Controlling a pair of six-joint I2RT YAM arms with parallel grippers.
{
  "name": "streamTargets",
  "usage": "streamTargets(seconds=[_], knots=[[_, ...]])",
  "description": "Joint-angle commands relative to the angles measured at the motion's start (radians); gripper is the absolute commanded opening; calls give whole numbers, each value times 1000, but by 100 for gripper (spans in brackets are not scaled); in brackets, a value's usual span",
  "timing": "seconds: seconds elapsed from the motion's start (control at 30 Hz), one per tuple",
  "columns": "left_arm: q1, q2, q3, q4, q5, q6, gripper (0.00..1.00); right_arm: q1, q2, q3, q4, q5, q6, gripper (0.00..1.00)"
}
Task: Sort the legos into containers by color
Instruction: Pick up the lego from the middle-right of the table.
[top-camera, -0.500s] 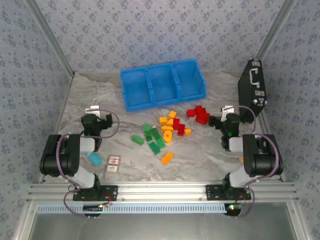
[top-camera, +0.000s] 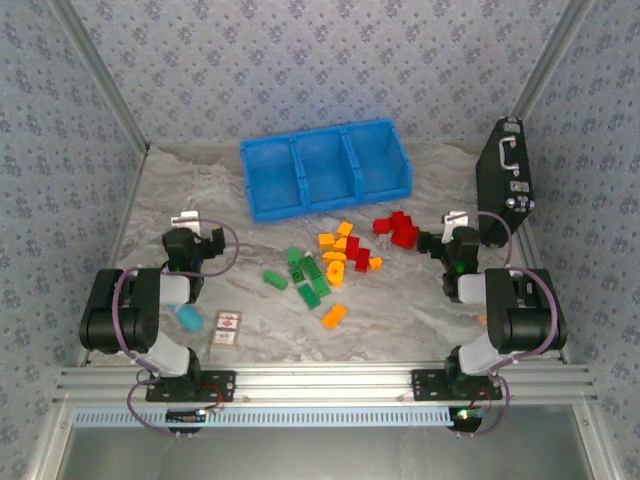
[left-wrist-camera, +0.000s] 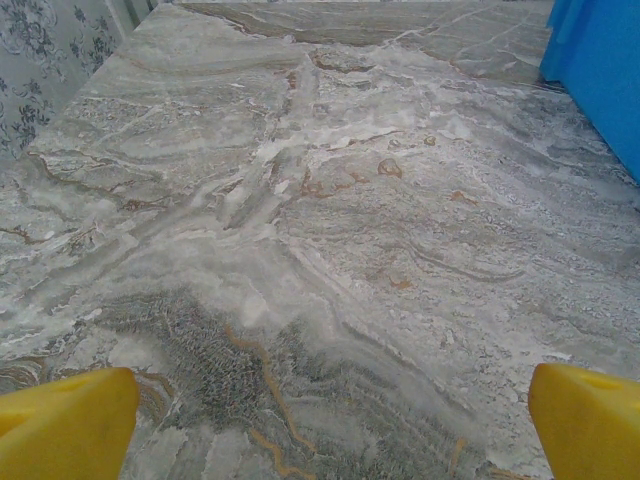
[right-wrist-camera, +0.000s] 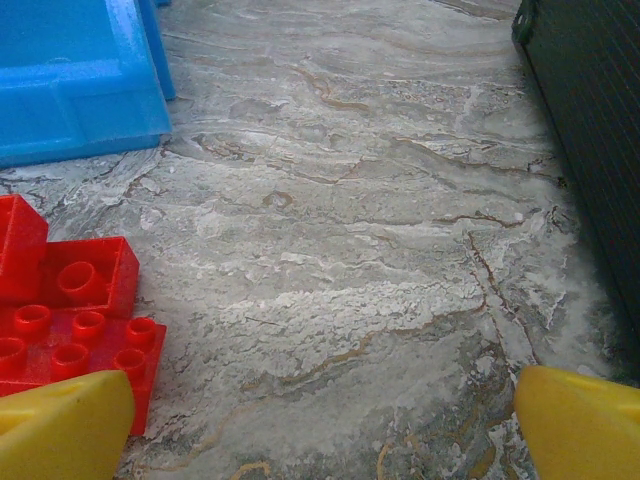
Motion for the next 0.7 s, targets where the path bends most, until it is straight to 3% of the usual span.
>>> streamTargets(seconds=[0.0,0.3,0.4,0.67], knots=[[7,-2,21,14,14,6,100,-6,-5,13,20,-10,14,100],[6,0,23,12,16,6,100,-8,-3,16,15,-15,15,100],[24,1,28,1,92,17,100,-8,-18,19,4,-31,6,100],[25,-2,33,-3,73,9,100,-27,-360,290,-642,-46,137,98]])
